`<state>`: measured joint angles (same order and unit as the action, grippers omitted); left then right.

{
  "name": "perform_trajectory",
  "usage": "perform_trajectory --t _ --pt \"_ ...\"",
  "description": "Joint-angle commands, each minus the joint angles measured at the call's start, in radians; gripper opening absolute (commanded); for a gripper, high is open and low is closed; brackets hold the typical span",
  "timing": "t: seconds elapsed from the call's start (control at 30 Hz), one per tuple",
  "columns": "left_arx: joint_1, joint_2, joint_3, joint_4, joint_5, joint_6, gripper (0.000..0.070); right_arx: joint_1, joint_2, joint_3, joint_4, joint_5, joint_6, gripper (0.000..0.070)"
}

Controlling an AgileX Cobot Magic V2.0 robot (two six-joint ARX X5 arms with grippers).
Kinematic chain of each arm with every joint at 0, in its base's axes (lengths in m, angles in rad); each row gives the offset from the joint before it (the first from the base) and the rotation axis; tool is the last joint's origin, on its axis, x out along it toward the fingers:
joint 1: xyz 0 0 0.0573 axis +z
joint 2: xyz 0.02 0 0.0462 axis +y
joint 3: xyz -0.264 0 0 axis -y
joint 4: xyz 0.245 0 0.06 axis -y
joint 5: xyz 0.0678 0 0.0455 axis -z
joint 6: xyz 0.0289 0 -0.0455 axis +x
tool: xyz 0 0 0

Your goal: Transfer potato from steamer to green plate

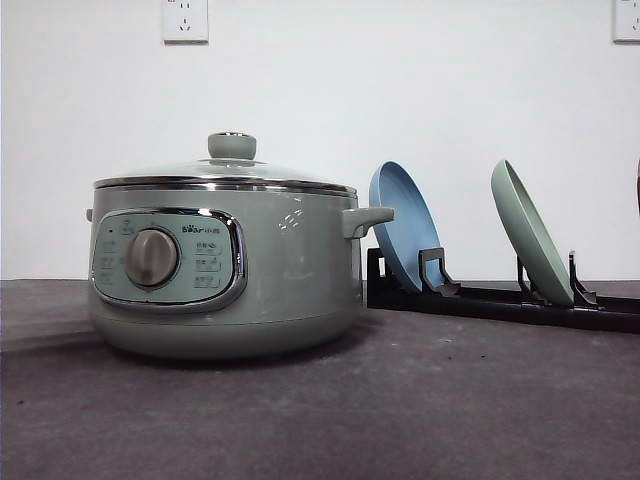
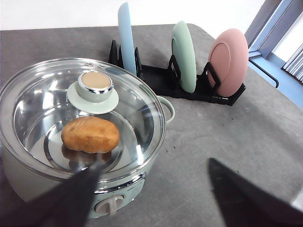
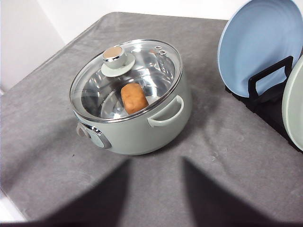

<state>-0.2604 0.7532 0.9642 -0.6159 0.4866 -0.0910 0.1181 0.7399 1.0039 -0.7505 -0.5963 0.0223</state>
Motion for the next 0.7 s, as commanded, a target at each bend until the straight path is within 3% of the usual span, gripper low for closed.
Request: perform_trajectory --t 0.0,0.1,0.53,0.67 --pt "-0.006 0.006 0.026 0.013 0.008 0.015 0.0598 0.005 0.004 0.019 0.014 0.004 -0.010 0.0537" --pt "-0.006 0.006 0.026 0.016 0.008 0.023 0.0597 0.005 0.004 0.019 0.014 0.030 -0.010 0.0633" --pt "-0.006 0.006 0.026 0.017 0.009 0.024 0.0595 0.005 0.005 0.019 0.027 0.055 -0.004 0.0637" --pt "-0.006 0.005 0.026 0.018 0.008 0.024 0.0595 0.005 0.011 0.019 0.065 0.056 0.041 0.0636"
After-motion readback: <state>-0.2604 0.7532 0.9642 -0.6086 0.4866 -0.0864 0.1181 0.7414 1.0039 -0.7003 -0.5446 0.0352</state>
